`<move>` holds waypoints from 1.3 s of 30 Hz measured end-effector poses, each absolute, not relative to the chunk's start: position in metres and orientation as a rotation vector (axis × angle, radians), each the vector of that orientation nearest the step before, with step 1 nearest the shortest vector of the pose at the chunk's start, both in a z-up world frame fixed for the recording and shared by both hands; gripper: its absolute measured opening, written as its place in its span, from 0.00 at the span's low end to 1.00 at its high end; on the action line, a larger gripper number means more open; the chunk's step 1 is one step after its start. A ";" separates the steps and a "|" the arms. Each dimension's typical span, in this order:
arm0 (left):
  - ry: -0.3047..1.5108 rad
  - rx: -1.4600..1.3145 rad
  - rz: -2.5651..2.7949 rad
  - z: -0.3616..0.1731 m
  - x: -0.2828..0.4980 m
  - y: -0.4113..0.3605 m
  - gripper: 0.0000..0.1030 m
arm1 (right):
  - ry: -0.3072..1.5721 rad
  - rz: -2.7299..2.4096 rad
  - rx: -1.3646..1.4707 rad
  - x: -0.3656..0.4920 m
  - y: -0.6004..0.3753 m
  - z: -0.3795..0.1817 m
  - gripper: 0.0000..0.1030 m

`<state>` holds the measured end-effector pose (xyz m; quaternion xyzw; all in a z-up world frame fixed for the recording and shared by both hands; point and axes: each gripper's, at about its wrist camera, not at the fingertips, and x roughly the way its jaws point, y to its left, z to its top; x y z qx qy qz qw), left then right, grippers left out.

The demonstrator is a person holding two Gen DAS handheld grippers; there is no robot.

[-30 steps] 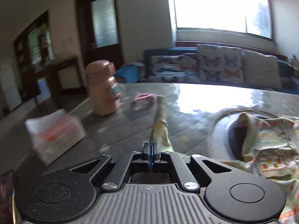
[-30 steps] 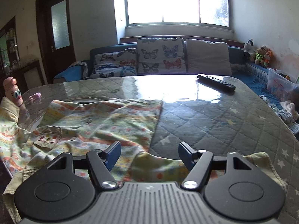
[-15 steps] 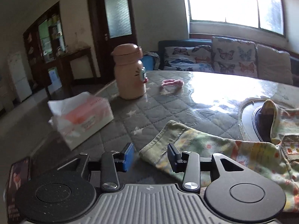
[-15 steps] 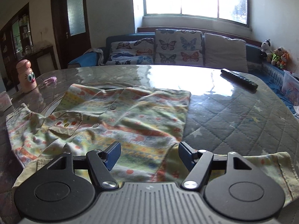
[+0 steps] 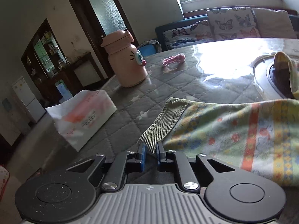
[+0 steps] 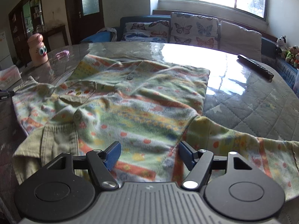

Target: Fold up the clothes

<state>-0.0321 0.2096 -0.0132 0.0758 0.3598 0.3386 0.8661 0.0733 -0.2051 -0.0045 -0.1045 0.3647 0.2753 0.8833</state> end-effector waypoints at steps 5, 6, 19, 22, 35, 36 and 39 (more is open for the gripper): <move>0.767 0.101 0.700 -0.003 -0.032 0.216 0.15 | 0.754 0.601 -0.230 0.072 -0.206 -0.001 0.71; 0.763 0.088 0.692 0.001 -0.030 0.215 0.15 | 0.749 0.609 -0.232 0.072 -0.205 0.002 0.71; 0.690 -0.086 0.302 0.040 0.057 0.159 0.50 | 0.708 0.661 -0.269 0.104 -0.180 0.013 0.71; 0.703 -0.133 0.236 0.038 0.088 0.152 0.55 | 0.702 0.680 -0.269 0.112 -0.174 0.014 0.71; 0.819 -0.265 0.120 0.015 0.195 0.144 0.68 | 0.705 0.716 -0.284 0.159 -0.160 0.013 0.71; 0.825 -0.270 0.113 0.013 0.199 0.144 0.52 | 0.706 0.715 -0.284 0.162 -0.160 0.013 0.71; 0.827 -0.292 0.108 0.009 0.206 0.146 0.22 | 0.705 0.711 -0.279 0.173 -0.160 0.012 0.71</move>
